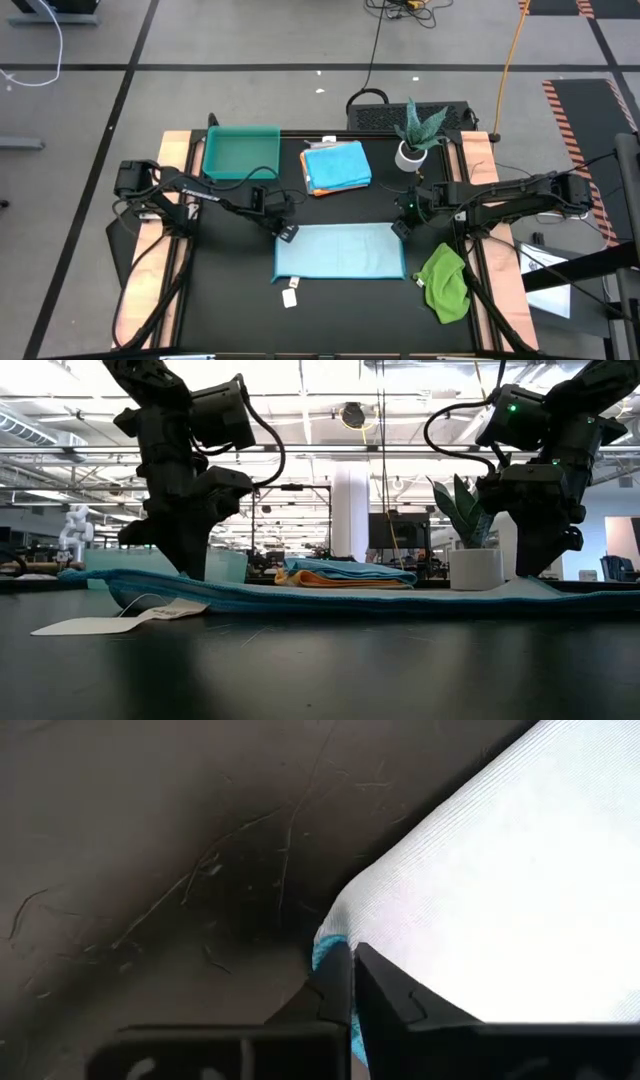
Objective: Fold microfiber towels
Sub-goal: Fold the light blue microfiber towel
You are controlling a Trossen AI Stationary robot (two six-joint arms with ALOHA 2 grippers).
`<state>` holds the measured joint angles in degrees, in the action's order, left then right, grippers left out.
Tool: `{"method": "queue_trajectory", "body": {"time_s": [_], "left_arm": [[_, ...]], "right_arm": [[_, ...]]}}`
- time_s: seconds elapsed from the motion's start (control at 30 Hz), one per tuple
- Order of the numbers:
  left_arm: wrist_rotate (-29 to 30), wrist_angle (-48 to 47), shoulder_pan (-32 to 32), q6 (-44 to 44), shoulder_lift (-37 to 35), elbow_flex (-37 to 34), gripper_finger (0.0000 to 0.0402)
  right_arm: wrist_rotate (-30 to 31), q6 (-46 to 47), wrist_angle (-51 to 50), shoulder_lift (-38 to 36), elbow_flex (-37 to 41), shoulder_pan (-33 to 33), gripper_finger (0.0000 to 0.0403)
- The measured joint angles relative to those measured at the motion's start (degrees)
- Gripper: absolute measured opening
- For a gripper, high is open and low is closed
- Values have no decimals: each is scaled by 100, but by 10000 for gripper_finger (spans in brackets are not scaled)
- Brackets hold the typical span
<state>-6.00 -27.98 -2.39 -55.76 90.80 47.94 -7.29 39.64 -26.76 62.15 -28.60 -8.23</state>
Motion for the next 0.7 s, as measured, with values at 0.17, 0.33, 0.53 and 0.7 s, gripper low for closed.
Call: {"method": "queue_trajectory", "body": {"time_s": [0.17,0.33,0.53,0.7], "left_arm": [[48,1,24,-45,2,0,19],[50,18,24,-48,1,0,5],[107,117,24,-23,0,0,13],[104,108,24,15,0,0,8]], "right_arm": [[1,-47,1,0,0,13,7],[39,-24,130,0,0,103,3],[138,15,221,0,0,203,1],[124,17,96,2,0,203,1]]}}
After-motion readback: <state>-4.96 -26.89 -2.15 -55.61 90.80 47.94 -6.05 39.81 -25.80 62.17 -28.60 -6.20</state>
